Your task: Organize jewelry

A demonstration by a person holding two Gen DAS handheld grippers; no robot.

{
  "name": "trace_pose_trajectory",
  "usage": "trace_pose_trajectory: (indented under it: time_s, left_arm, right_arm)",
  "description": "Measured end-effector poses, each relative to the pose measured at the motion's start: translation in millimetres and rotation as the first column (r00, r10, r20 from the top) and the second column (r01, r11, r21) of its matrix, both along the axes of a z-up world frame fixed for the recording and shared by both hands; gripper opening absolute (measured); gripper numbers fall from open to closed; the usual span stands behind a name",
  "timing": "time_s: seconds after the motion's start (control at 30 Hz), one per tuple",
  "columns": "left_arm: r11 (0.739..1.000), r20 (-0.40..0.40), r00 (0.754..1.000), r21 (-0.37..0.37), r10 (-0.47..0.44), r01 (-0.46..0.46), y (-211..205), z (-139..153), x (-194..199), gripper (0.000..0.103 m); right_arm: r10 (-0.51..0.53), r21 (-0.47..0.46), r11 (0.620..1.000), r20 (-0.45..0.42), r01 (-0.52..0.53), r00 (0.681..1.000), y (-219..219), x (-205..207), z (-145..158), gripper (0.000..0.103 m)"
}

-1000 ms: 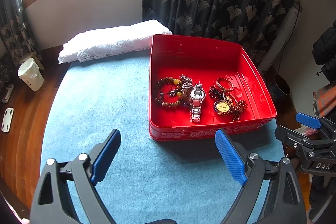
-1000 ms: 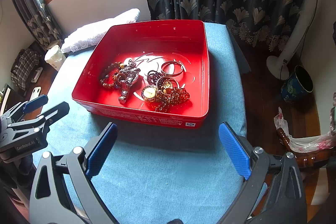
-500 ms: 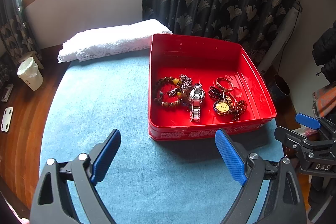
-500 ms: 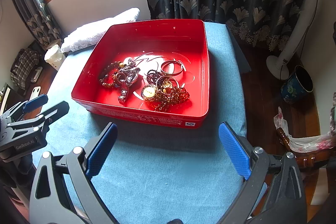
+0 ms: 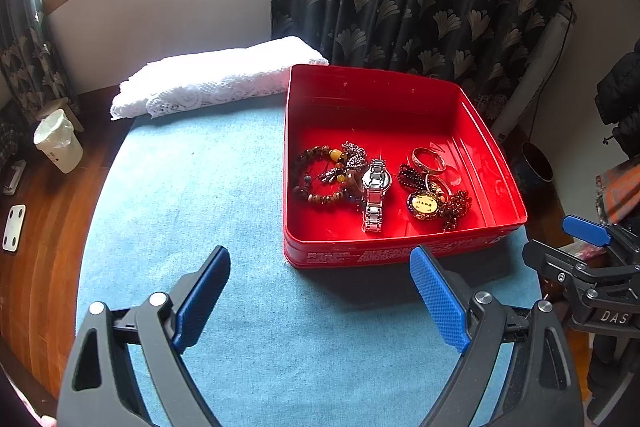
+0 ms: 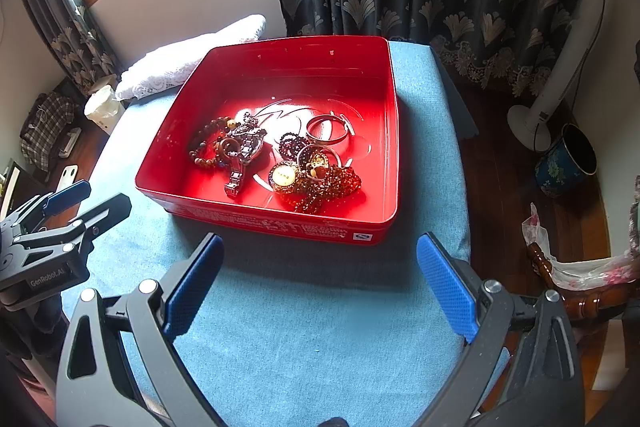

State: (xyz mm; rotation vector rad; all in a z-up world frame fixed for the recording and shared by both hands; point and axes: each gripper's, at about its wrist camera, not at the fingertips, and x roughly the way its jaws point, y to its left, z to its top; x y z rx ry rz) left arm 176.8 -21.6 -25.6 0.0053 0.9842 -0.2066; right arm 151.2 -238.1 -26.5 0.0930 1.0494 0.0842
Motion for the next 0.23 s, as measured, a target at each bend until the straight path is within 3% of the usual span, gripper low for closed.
trace_pose_trajectory:
  time_s: [0.23]
  left_arm:
    - [1.0, -0.002, 1.0, 0.004, 0.004, -0.004, 0.0, -0.5, 0.2, 0.09]
  right_arm:
    - [0.0, 0.0, 1.0, -0.002, 0.0, 1.0, 0.1, 0.1, -1.5, 0.094]
